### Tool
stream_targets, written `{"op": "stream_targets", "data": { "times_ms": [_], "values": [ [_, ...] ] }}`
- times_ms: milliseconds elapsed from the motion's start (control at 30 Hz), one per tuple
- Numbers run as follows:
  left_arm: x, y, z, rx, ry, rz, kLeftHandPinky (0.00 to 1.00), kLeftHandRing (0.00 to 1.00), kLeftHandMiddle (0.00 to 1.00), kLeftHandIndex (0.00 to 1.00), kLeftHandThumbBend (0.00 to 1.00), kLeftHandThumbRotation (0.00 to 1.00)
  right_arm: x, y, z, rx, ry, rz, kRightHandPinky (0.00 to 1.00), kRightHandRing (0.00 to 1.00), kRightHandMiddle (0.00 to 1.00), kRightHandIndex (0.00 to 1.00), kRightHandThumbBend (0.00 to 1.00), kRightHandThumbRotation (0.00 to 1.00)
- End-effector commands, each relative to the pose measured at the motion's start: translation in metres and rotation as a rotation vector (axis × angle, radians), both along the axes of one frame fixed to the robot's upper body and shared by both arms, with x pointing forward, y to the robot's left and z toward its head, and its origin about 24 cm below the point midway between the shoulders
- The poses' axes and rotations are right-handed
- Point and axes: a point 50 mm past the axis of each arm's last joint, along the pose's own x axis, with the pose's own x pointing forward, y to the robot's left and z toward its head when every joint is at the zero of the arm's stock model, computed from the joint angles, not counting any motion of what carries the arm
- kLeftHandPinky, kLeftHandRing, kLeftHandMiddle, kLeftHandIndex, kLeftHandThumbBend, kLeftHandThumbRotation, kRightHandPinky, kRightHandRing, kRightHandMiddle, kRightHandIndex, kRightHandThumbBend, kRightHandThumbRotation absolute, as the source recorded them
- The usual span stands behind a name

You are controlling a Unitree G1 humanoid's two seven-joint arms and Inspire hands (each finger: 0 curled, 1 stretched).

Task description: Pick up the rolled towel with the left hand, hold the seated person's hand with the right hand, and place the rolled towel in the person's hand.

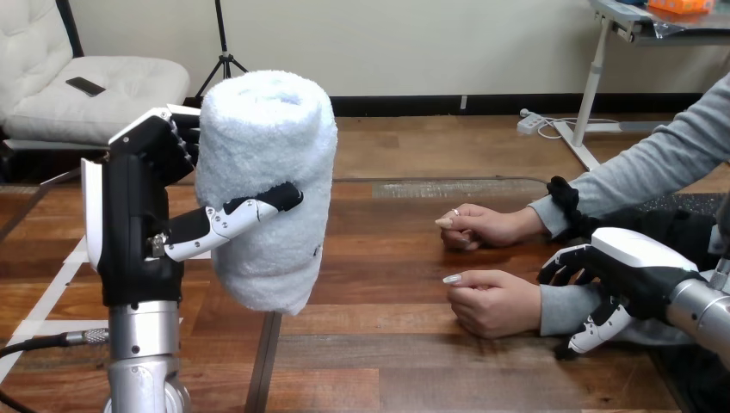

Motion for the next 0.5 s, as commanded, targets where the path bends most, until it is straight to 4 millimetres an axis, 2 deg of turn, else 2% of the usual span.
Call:
{"op": "stream_targets", "data": {
  "times_ms": [0,267,467],
  "values": [
    [0.0086,-0.0012,0.0222,-0.016,-0.107,-0.006,0.29,0.33,0.39,0.42,0.72,0.0,0.0122,0.0182,0.0067,0.015,-0.051,0.045,0.54,0.65,0.71,0.72,0.97,0.14],
    [0.009,-0.0027,0.0227,-0.023,-0.114,-0.014,0.29,0.32,0.38,0.41,0.72,0.0,0.0122,0.0223,0.0044,0.015,-0.06,0.058,0.52,0.63,0.7,0.7,0.95,0.15],
    [0.008,-0.0033,0.0211,-0.03,-0.107,-0.015,0.28,0.32,0.38,0.41,0.74,0.0,0.0117,0.0258,0.0026,-0.011,-0.075,0.086,0.55,0.65,0.69,0.69,0.93,0.17]
  ]
}}
